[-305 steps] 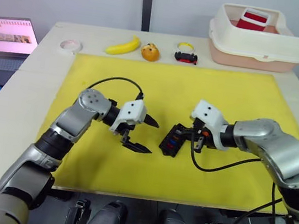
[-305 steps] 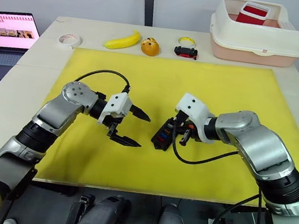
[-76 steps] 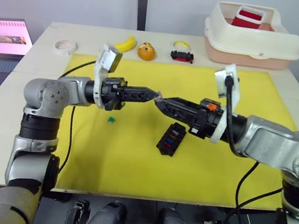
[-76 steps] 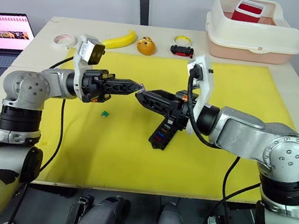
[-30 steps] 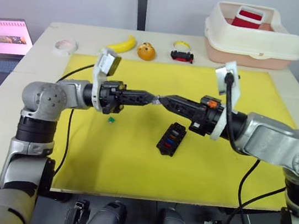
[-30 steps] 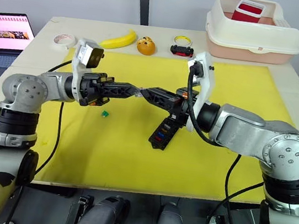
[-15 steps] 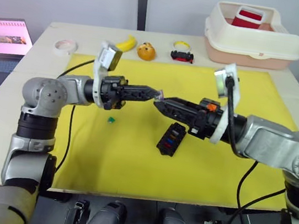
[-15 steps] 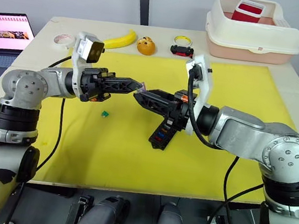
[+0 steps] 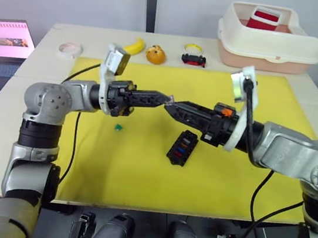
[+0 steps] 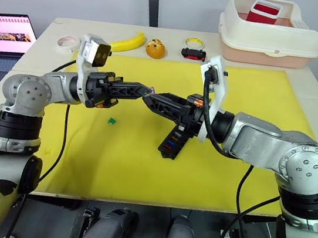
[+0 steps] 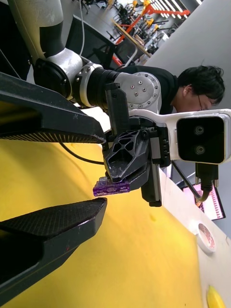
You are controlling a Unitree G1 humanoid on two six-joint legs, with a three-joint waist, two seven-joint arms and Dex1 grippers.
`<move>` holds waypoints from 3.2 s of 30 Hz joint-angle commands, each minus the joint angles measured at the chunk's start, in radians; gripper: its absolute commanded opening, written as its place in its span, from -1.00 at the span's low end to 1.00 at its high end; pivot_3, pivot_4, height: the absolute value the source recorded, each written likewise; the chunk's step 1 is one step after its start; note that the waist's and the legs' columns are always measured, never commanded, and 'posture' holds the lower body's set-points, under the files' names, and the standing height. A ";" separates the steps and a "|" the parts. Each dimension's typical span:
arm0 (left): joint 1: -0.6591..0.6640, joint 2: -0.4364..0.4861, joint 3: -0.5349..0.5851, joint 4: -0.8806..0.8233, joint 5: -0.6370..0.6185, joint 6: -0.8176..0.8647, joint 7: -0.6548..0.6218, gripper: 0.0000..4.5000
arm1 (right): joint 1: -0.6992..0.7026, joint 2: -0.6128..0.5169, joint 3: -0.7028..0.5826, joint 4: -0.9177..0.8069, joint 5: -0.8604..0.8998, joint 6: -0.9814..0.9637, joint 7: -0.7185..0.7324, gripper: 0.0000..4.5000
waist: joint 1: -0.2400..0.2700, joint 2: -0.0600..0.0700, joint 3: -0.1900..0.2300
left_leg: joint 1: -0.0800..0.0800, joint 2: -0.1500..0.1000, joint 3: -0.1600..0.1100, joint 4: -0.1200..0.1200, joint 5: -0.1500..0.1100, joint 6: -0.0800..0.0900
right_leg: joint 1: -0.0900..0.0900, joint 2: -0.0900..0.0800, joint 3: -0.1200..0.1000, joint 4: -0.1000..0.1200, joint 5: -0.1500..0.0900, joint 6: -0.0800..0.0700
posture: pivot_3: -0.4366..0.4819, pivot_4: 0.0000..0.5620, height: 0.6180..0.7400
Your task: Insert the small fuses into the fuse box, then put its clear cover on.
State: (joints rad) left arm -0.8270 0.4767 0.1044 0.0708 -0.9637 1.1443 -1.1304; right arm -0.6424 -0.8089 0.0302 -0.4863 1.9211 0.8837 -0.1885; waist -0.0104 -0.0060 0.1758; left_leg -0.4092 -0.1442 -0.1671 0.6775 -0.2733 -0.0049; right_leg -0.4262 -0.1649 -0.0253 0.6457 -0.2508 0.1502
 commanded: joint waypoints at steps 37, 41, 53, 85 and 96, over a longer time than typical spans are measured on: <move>0.020 0.130 -0.414 0.064 0.604 -0.782 -0.313 0.99 | -0.352 -0.321 0.268 0.057 -0.742 0.412 0.598 -1.00 | 0.001 0.001 0.001 | 0.000 0.000 0.002 -0.002 0.000 0.001 | 0.000 0.000 0.000 -0.003 0.000 0.000 | -0.05 -0.47 1.00; 0.006 0.084 -0.463 0.149 0.698 -0.912 -0.320 0.99 | -0.421 -0.300 0.356 0.090 -0.914 0.433 0.697 -1.00 | -0.001 0.001 0.001 | 0.000 0.000 0.002 -0.002 0.000 0.001 | -0.001 -0.001 0.000 -0.002 0.000 0.000 | -0.05 -0.47 1.00; -0.028 -0.008 -0.464 0.274 0.775 -1.015 -0.323 0.99 | -0.512 -0.158 0.488 0.199 -1.180 0.504 0.889 -1.00 | 0.000 0.001 0.001 | -0.001 0.000 0.002 -0.001 0.000 0.001 | -0.002 -0.001 0.000 -0.001 0.000 0.000 | -0.05 -0.47 1.00; -0.020 -0.034 -0.461 0.271 0.800 -1.017 -0.291 0.99 | -0.420 -0.087 0.499 0.186 -1.397 0.482 1.037 -1.00 | -0.001 0.001 0.001 | -0.001 0.000 0.002 -0.001 0.000 0.000 | -0.002 -0.001 0.000 0.000 0.000 0.000 | -0.05 -0.47 1.00; -0.010 -0.038 -0.460 0.267 0.805 -1.020 -0.291 0.99 | -0.411 -0.092 0.523 0.189 -1.452 0.456 1.060 -1.00 | -0.001 0.001 0.001 | -0.001 0.000 0.002 -0.001 0.000 0.000 | -0.002 -0.001 0.000 0.000 0.000 0.000 | -0.05 -0.47 1.00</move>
State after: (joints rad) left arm -0.8311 0.4344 -0.3760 0.3525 -0.1609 0.1392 -1.4211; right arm -1.0418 -0.8913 0.5683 -0.2752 0.4838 1.3478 0.8634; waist -0.0116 -0.0055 0.1769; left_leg -0.4099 -0.1446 -0.1652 0.6769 -0.2736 -0.0044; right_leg -0.4281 -0.1659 -0.0252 0.6457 -0.2508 0.1505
